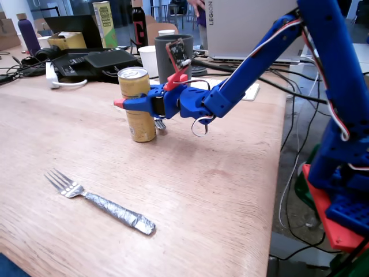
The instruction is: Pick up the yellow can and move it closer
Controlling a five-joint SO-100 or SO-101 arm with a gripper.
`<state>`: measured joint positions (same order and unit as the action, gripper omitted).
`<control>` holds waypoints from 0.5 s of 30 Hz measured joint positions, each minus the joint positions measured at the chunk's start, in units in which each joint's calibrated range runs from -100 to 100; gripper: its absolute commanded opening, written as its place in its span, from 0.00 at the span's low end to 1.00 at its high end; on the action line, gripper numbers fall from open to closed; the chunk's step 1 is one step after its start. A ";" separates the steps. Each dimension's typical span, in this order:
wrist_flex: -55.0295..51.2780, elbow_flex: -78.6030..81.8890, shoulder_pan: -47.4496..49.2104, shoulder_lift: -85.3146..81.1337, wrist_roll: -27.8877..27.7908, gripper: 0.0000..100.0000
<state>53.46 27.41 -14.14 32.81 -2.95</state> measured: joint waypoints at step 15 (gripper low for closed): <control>-30.56 23.35 11.93 -39.52 0.39 0.17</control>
<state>22.90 50.77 -2.21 -6.70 -2.56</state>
